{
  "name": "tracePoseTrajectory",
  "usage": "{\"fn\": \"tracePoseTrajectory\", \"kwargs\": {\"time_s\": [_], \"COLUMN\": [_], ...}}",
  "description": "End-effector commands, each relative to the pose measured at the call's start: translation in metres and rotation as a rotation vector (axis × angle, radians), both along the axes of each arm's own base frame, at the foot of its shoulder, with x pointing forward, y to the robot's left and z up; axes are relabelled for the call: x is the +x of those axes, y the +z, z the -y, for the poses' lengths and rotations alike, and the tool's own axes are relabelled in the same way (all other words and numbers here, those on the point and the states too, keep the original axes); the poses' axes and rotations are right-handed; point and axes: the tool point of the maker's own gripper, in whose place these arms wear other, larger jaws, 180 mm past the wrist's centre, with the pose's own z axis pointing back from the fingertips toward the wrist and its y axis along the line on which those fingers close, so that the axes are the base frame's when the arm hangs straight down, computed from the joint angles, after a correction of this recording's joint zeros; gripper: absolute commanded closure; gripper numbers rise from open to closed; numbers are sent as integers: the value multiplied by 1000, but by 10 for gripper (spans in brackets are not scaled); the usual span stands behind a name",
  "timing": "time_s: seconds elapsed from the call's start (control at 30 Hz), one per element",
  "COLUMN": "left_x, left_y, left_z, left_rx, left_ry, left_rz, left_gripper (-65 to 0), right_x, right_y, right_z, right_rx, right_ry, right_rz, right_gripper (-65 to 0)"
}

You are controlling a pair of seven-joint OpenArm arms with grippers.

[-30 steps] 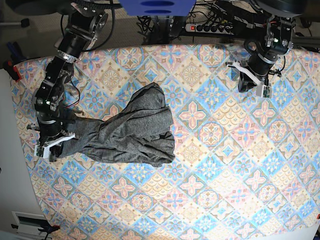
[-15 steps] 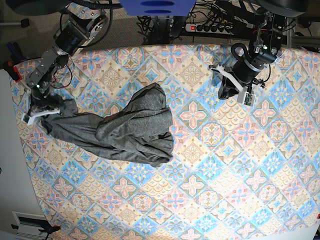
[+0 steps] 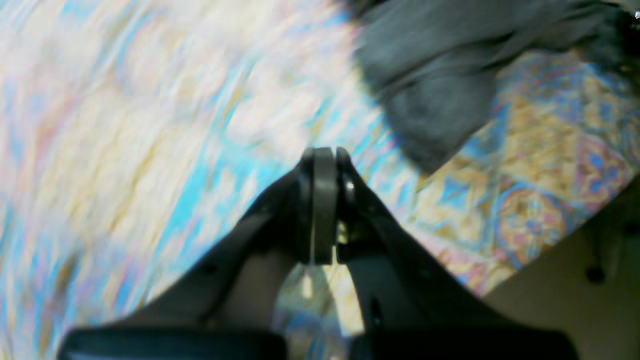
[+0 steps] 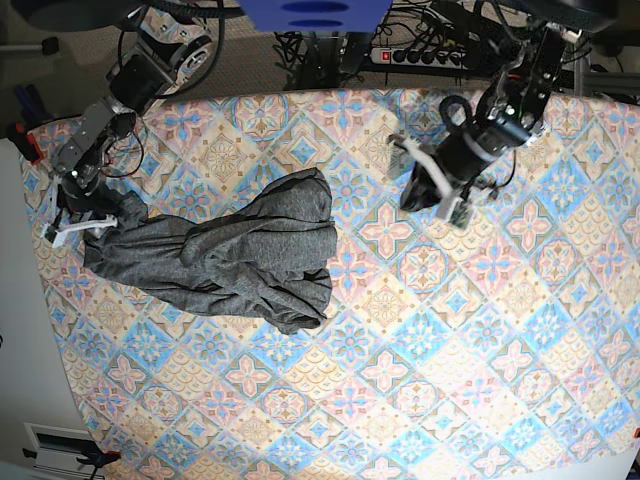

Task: Layout the t-shirt on the table in an organized manner, then fold the t-shirt properly
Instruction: 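Reach the left gripper into the shirt pile and grasp a sleeve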

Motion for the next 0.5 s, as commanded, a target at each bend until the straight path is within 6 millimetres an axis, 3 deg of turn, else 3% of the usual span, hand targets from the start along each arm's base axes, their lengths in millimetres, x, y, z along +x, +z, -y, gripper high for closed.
{"fn": "tracePoseTrajectory", "kwargs": {"time_s": [0.0, 0.07, 0.17, 0.33, 0.47], "left_x": [12, 26, 45, 69, 85], "left_y": [19, 33, 42, 30, 27], "left_z": [7, 21, 44, 79, 90], "left_rx": [-14, -25, -21, 58, 120], "left_ry": [-25, -65, -138, -283, -347], "left_rz": [70, 123, 167, 173, 184], "left_gripper": [-1, -20, -104, -256, -265], "right_x": [17, 19, 22, 39, 41], "right_y": [33, 47, 65, 94, 98], "right_z": [11, 15, 17, 3, -6], "right_rx": [-56, -86, -120, -181, -177], "right_ry": [1, -1, -2, 61, 69], "right_rz": [92, 119, 154, 208, 222], "right_gripper": [-312, -289, -247, -232, -232]}}
